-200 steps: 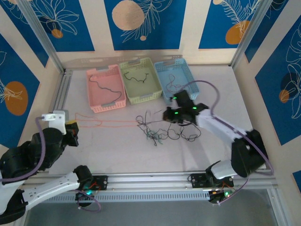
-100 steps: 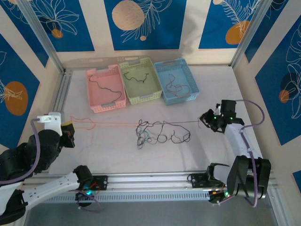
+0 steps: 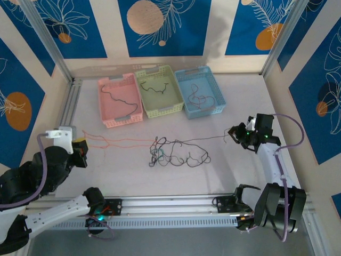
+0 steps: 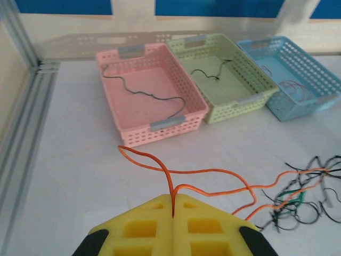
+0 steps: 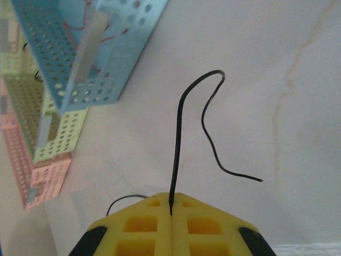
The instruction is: Untangle the cables
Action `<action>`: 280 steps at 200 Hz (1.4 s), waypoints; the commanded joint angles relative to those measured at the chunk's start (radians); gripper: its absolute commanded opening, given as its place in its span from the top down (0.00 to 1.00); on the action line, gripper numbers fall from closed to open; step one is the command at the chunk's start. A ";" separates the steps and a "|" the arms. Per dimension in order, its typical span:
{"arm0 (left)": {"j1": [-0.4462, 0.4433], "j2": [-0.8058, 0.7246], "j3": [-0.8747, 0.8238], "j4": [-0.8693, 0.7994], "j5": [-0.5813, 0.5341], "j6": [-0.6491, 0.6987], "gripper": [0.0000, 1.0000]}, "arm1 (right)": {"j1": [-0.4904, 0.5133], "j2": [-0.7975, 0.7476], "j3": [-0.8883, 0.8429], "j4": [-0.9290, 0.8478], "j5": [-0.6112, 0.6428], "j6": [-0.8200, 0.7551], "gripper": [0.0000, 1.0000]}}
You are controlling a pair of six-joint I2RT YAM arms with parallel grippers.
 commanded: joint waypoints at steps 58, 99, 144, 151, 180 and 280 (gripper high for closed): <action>0.008 0.161 -0.011 0.174 0.242 0.076 1.00 | 0.375 -0.038 0.184 0.003 0.043 -0.117 0.61; 0.009 0.178 -0.011 0.182 0.252 0.080 1.00 | 0.551 0.007 0.188 0.083 -0.005 -0.117 0.61; 0.009 0.182 -0.010 0.187 0.256 0.080 1.00 | 0.799 0.219 0.285 0.104 0.090 -0.078 0.63; 0.009 0.181 -0.007 0.187 0.254 0.079 1.00 | 0.833 0.244 0.295 0.118 0.102 -0.069 0.64; 0.009 0.179 -0.006 0.176 0.235 0.080 1.00 | 0.961 0.356 0.305 0.235 0.105 -0.065 0.66; 0.009 0.169 0.013 0.155 0.157 0.046 1.00 | 1.254 0.667 0.378 0.493 0.174 -0.062 0.66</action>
